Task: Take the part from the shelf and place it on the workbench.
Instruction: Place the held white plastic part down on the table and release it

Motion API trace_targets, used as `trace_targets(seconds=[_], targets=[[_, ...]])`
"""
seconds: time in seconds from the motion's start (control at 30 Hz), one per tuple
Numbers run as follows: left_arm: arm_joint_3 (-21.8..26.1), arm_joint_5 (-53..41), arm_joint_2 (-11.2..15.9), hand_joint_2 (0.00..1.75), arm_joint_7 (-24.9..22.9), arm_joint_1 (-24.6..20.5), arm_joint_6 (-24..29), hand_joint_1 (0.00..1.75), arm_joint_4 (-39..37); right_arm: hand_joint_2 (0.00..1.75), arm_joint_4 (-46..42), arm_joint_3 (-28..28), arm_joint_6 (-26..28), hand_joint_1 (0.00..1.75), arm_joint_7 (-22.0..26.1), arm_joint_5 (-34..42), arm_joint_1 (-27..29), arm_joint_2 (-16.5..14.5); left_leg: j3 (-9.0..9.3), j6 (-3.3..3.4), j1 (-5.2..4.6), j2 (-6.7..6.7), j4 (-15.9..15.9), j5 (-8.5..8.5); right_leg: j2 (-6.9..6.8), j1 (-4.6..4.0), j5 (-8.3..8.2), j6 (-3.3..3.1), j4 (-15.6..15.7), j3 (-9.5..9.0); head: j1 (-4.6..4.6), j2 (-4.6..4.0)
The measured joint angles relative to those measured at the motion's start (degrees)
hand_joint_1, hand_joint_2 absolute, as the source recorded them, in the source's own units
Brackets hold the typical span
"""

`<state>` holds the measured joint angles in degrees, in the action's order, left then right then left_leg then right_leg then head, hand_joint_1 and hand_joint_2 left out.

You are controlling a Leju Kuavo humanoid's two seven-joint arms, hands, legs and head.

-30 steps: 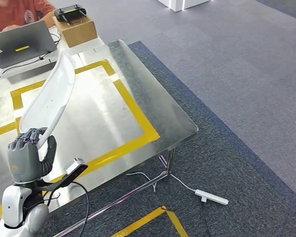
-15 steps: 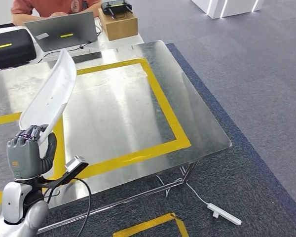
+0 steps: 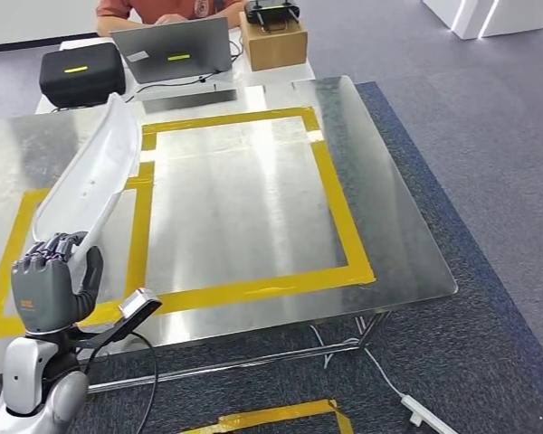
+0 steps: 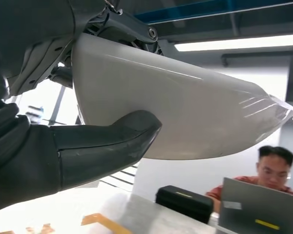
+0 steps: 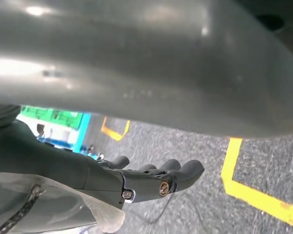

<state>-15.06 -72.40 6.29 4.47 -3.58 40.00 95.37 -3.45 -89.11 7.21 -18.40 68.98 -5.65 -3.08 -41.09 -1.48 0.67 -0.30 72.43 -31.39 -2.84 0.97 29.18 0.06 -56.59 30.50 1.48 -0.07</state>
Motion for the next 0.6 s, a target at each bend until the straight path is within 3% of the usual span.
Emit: trace_targets(seconds=[0.07,0.13,0.17,0.23,0.27,0.33,0.37,0.43,0.47,0.5,0.6], targets=[[0.0,-0.1,0.0,1.75,-0.1,0.0,0.0,1.75,0.0,0.00,0.0,0.0,0.0,0.00,0.0,0.0,0.0,0.0,3.98,0.38,-0.26,1.98,-7.5,3.79,-1.31,-0.10,0.41,0.30,0.0,-0.56,0.01,0.00],[0.0,-0.2,0.0,1.75,-0.1,-0.1,0.0,1.75,0.0,0.00,0.0,0.0,0.0,0.00,0.0,0.0,-0.1,0.0,6.83,1.04,-0.82,4.29,-13.3,5.37,-2.50,-0.51,0.88,0.82,-0.1,-0.91,-0.01,0.00],[0.0,-0.2,0.0,1.75,-0.2,-0.2,0.0,1.75,0.0,0.00,0.0,0.0,0.0,0.00,0.1,0.0,-0.1,0.0,7.12,1.33,-1.05,4.71,-14.2,5.16,-3.11,-0.70,1.06,1.10,-0.2,-0.99,0.01,0.00],[0.0,-0.2,0.1,1.75,-0.3,-0.1,0.0,1.75,0.0,0.00,0.0,0.0,-0.1,0.00,0.1,0.0,-0.2,0.0,6.92,1.93,-1.04,3.52,-14.4,5.12,-4.39,-0.86,1.40,1.66,0.0,-1.20,0.08,0.00],[0.0,-0.2,0.1,1.75,-0.3,-0.1,0.0,1.75,0.0,0.00,0.0,0.0,-0.1,0.00,0.1,0.0,-0.3,0.0,6.96,2.21,-0.89,2.79,-14.5,5.20,-4.09,-0.80,1.83,2.01,-0.2,-1.22,0.15,0.00],[0.0,-0.2,0.1,1.75,-0.4,-0.2,-0.1,1.75,0.0,0.00,0.0,0.0,0.0,0.00,0.2,0.0,-0.3,0.0,7.11,2.80,-0.52,1.63,-14.9,5.41,-1.40,-0.64,4.20,2.57,-3.7,0.44,0.45,0.00],[0.0,-0.3,0.1,1.75,-0.5,-0.2,-0.1,1.75,0.0,0.00,0.0,0.0,0.1,0.00,0.4,0.1,-0.3,0.0,7.10,2.99,-0.43,1.19,-14.9,5.41,0.45,-0.54,5.90,2.66,-7.2,2.22,0.62,0.00],[0.0,-0.3,0.1,1.75,-0.6,-0.2,-0.3,1.75,0.0,0.00,0.0,0.0,0.5,0.00,0.9,0.4,-0.1,0.0,7.11,3.27,-0.43,0.30,-14.9,5.36,2.25,-0.47,8.33,2.66,-14.7,6.41,0.80,0.00],[0.0,-0.3,0.1,1.75,-0.7,-0.1,-0.4,1.75,0.0,0.00,0.0,0.0,0.7,0.00,1.2,0.5,0.1,0.0,7.18,3.30,-0.45,-0.18,-14.9,5.31,2.54,-0.47,8.03,2.60,-16.3,7.60,0.80,0.00],[0.0,-0.3,0.1,1.75,-0.7,0.0,-0.5,1.75,0.0,0.00,0.0,0.0,0.9,0.00,1.4,0.7,0.1,0.0,7.29,3.30,-0.45,-0.59,-14.8,5.25,2.67,-0.46,6.62,2.52,-15.6,7.75,0.81,0.00],[0.0,-0.4,0.1,1.75,-0.8,0.1,-0.7,1.75,0.0,0.00,0.1,0.0,1.1,0.00,1.8,0.8,0.1,0.0,7.55,2.91,-0.54,-1.42,-14.6,4.89,3.10,-0.40,0.43,2.06,-5.2,3.72,0.80,0.00]])
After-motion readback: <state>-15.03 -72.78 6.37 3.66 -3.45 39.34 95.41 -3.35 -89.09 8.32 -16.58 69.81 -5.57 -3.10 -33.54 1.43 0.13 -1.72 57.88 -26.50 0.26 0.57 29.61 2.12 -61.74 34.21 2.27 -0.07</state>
